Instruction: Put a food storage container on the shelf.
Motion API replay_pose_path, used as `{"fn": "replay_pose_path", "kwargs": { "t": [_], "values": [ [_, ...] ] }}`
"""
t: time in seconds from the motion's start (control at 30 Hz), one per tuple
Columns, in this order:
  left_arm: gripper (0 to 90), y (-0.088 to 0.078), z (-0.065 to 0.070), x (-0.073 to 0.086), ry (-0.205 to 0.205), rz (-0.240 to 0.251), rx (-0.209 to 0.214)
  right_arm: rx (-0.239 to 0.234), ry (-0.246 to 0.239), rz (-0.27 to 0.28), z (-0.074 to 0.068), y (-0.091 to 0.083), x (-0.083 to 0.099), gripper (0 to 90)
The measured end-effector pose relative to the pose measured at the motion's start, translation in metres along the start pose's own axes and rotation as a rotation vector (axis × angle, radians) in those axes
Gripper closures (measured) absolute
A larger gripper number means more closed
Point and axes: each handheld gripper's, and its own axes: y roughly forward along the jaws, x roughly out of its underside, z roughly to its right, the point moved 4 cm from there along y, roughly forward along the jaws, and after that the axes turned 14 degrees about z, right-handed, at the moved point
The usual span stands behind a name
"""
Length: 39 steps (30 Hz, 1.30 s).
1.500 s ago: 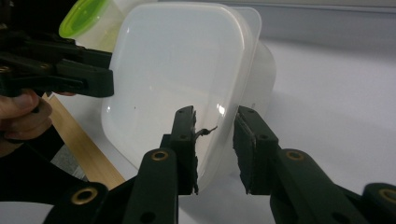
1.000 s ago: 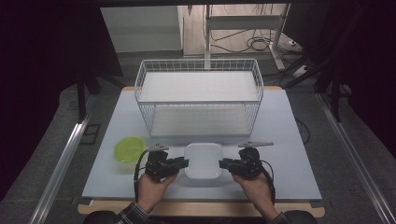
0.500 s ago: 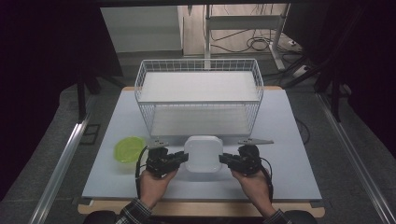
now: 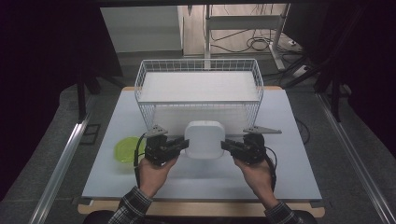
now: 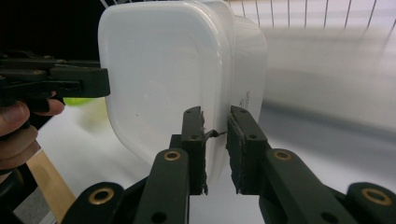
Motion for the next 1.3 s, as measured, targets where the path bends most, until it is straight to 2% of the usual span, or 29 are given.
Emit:
{"fn": "replay_pose_path", "kwargs": {
  "t": [0.03, 0.07, 0.1, 0.13, 0.17, 0.2, 0.27, 0.3, 0.37, 0.4, 0.5, 0.53, 0.63, 0.87, 0.93, 1.1, 1.13, 1.23, 1.3],
  "values": [
    [75.7, -0.001, 0.0, -0.01, 0.005, 0.015, 0.002, -0.002, -0.013, 0.017, -0.003, 0.0, -0.011, 77.9],
    [75.8, -0.001, 0.0, -0.01, 0.005, 0.015, 0.002, -0.002, -0.013, 0.017, -0.003, 0.0, -0.011, 77.9],
    [75.8, -0.002, 0.0, -0.021, 0.007, 0.028, 0.004, -0.01, -0.023, 0.035, -0.005, 0.0, -0.022, 78.0],
    [75.9, -0.002, 0.0, -0.021, 0.007, 0.028, 0.004, -0.01, -0.023, 0.035, -0.005, 0.0, -0.022, 78.0],
    [76.0, -0.002, -0.001, -0.026, 0.011, 0.033, 0.004, -0.013, -0.033, 0.047, -0.007, 0.0, -0.033, 78.1],
    [76.0, -0.003, -0.001, -0.036, 0.02, 0.046, 0.004, -0.014, -0.035, 0.054, -0.008, 0.0, -0.038, 78.1],
    [76.0, -0.003, -0.002, -0.047, 0.025, 0.057, 0.005, -0.015, -0.045, 0.065, -0.01, 0.002, -0.048, 78.0],
    [76.1, -0.003, -0.002, -0.047, 0.025, 0.057, 0.005, -0.015, -0.045, 0.065, -0.01, 0.002, -0.048, 78.0],
    [76.1, -0.003, -0.004, -0.062, 0.033, 0.064, 0.003, -0.019, -0.048, 0.074, -0.012, 0.004, -0.063, 78.1],
    [76.1, -0.003, -0.004, -0.062, 0.033, 0.064, 0.003, -0.019, -0.048, 0.074, -0.012, 0.004, -0.063, 78.1],
    [76.1, -0.002, -0.006, -0.081, 0.029, 0.072, 0.002, -0.024, -0.052, 0.092, -0.014, 0.009, -0.082, 78.1],
    [76.2, -0.002, -0.006, -0.081, 0.029, 0.072, 0.002, -0.024, -0.052, 0.092, -0.014, 0.009, -0.082, 78.1],
    [76.2, 0.0, -0.009, -0.096, 0.033, 0.075, -0.003, -0.027, -0.054, 0.098, -0.014, 0.013, -0.097, 78.0],
    [76.3, 0.006, -0.015, -0.117, 0.032, 0.072, -0.007, -0.029, -0.043, 0.102, -0.011, 0.022, -0.119, 78.0],
    [76.3, 0.007, -0.016, -0.122, 0.024, 0.075, 0.005, -0.025, -0.038, 0.104, -0.01, 0.024, -0.123, 77.8],
    [74.8, 0.011, -0.018, -0.131, 0.043, 0.067, 0.008, -0.044, -0.001, 0.101, -0.005, 0.028, -0.131, 76.9],
    [73.9, 0.011, -0.018, -0.131, 0.043, 0.067, 0.008, -0.044, -0.001, 0.101, -0.005, 0.028, -0.131, 76.9],
    [70.7, 0.015, -0.02, -0.134, 0.077, 0.068, 0.003, -0.044, -0.018, 0.112, -0.004, 0.032, -0.135, 73.8],
    [68.9, 0.016, -0.021, -0.135, 0.076, 0.063, 0.007, -0.041, -0.033, 0.115, -0.004, 0.034, -0.137, 72.1]
  ]
}}
